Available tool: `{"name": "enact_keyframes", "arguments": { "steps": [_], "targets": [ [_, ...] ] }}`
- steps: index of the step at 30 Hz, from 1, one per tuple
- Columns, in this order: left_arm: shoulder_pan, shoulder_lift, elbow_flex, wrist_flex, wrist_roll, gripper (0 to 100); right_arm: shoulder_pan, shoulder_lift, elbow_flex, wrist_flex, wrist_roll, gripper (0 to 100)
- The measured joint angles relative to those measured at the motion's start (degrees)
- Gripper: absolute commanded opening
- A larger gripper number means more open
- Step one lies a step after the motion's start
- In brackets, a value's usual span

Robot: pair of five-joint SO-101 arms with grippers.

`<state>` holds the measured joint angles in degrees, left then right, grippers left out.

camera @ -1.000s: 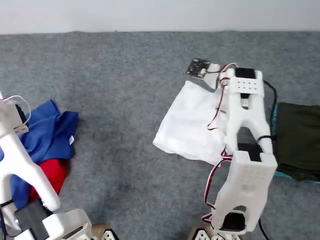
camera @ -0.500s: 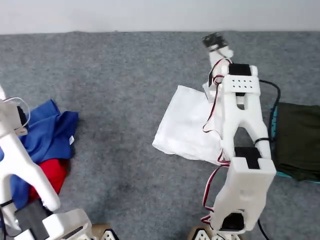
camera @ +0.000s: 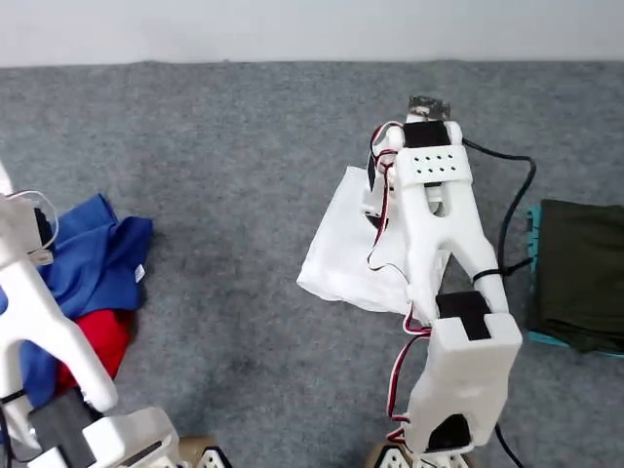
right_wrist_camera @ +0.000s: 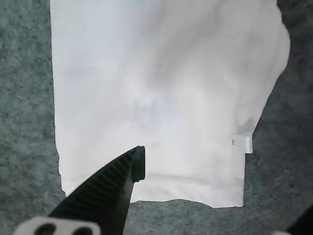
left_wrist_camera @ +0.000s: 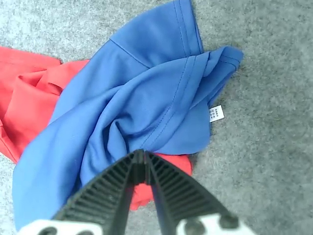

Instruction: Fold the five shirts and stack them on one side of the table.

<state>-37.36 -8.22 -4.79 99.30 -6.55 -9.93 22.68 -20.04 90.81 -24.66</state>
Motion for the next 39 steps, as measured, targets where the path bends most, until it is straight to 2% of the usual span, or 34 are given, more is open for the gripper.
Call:
{"name": "enact_keyframes", "arguments": {
  "steps": [6, 15, 18, 24, 27, 32, 39],
  "targets": [
    [0.00, 0.00, 0.00, 0.00, 0.00, 2, 0.18, 5.63, -0.09, -5.71, -3.96, 51.4],
    [0.00, 0.00, 0.00, 0.00, 0.00, 2, 2.20, 18.37, -0.88, -16.09, -8.26, 42.9],
    [0.00, 0.00, 0.00, 0.00, -0.09, 2, 2.29, 20.04, -2.20, -16.18, -7.91, 32.2],
    [0.00, 0.00, 0.00, 0.00, -0.09, 2, 3.08, 20.22, -2.73, -15.03, -5.10, 0.7],
    [0.00, 0.00, 0.00, 0.00, -0.18, 2, 5.19, 20.13, -3.16, -14.77, -2.37, 3.5],
    [0.00, 0.00, 0.00, 0.00, -0.18, 2, 7.21, 20.31, -5.80, -11.52, 1.93, 0.9],
    [0.00, 0.00, 0.00, 0.00, -0.18, 2, 8.53, 23.21, -16.88, 0.62, 13.19, 0.9]
  ]
}}
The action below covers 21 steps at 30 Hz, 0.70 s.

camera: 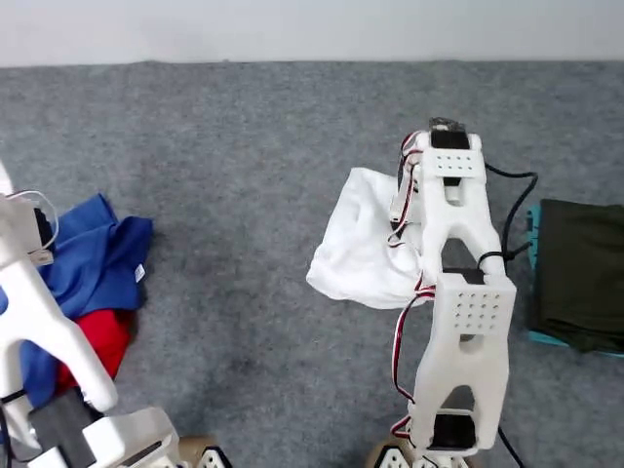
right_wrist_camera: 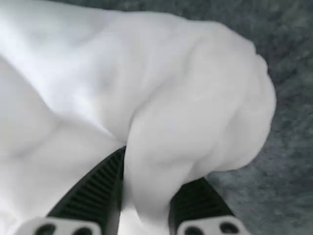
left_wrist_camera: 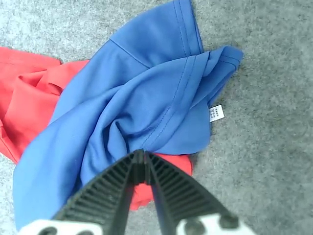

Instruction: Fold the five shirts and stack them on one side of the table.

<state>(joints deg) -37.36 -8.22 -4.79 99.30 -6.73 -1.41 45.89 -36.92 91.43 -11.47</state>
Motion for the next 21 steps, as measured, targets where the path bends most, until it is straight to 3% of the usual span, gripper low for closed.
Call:
{"name": "enact_keyframes", "arguments": {
  "steps": [4, 9, 15, 21],
  "targets": [
    [0.00, 0.00, 0.00, 0.00, 0.00, 2, 2.37, 0.26, -8.62, 8.53, 6.15, 0.9],
    [0.00, 0.00, 0.00, 0.00, 0.00, 2, 6.59, -2.02, -10.90, 8.88, 12.57, 0.9],
    [0.00, 0.00, 0.00, 0.00, 0.00, 2, 9.05, -13.19, -9.93, 9.05, 17.93, 0.8],
    [0.00, 0.00, 0.00, 0.00, 0.00, 2, 11.08, -27.87, 0.00, 9.05, 22.59, 0.8]
  ]
}}
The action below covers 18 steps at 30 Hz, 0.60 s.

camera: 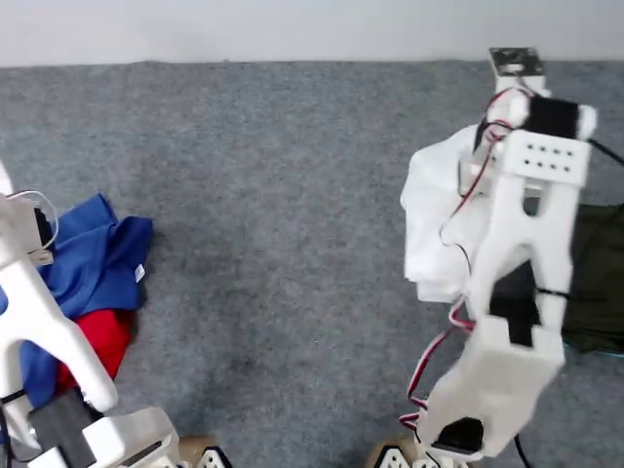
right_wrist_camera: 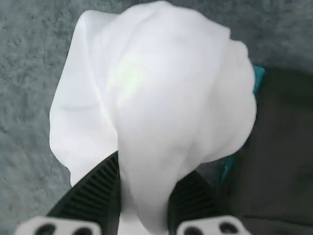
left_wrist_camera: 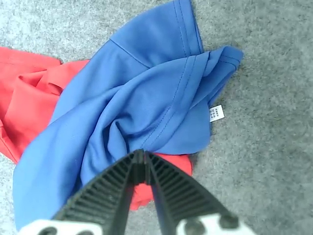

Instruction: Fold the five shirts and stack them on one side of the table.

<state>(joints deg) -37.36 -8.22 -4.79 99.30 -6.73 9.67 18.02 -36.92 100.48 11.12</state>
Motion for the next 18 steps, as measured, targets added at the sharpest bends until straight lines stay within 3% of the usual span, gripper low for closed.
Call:
{"name": "enact_keyframes", "arguments": {
  "steps": [8, 18],
  "targets": [
    [0.00, 0.00, 0.00, 0.00, 0.00, 2, 9.32, -16.62, 7.21, 0.00, 8.97, 0.8],
    [0.00, 0.00, 0.00, 0.00, 0.00, 2, 20.92, -19.60, 7.47, 0.00, 16.70, 0.8]
  ]
}}
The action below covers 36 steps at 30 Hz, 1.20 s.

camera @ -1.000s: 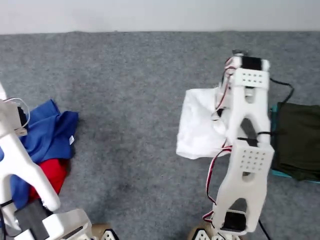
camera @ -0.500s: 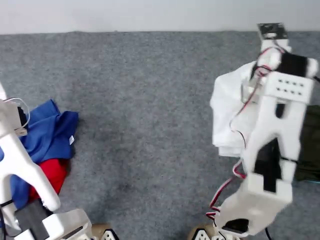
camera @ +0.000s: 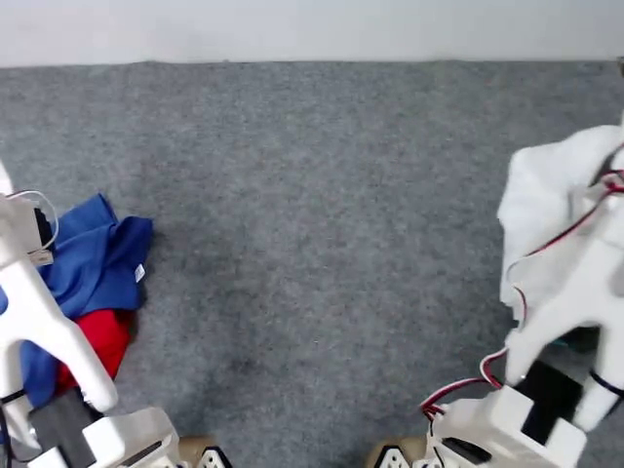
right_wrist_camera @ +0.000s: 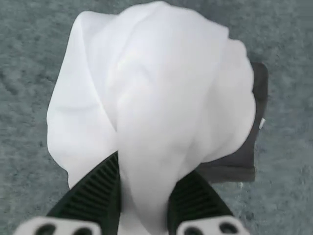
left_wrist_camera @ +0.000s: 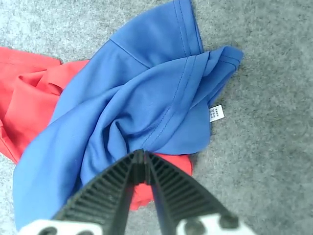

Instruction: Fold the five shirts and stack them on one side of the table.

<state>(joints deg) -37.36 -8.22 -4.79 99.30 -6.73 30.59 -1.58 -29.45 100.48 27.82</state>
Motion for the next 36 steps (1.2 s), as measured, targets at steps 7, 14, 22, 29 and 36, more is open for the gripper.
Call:
{"name": "enact_keyframes", "arguments": {
  "steps": [7, 14, 22, 29, 36],
  "targets": [
    [0.00, 0.00, 0.00, 0.00, 0.00, 2, 5.45, 1.23, 0.53, -4.22, 0.26, 0.8],
    [0.00, 0.00, 5.19, 0.00, 0.00, 2, 9.14, 8.35, 0.53, -9.76, 2.73, 0.8],
    [0.00, 0.00, 7.03, 0.00, 0.00, 2, 10.37, 21.10, 0.53, -21.27, 3.34, 3.1],
    [0.00, 0.00, 7.03, 0.00, 0.00, 2, 12.13, 26.20, 0.53, -25.93, 11.34, 39.7],
    [0.00, 0.00, 7.03, 0.00, 0.00, 2, 12.92, 22.86, 0.53, -19.69, 11.60, 26.6]
  ]
}}
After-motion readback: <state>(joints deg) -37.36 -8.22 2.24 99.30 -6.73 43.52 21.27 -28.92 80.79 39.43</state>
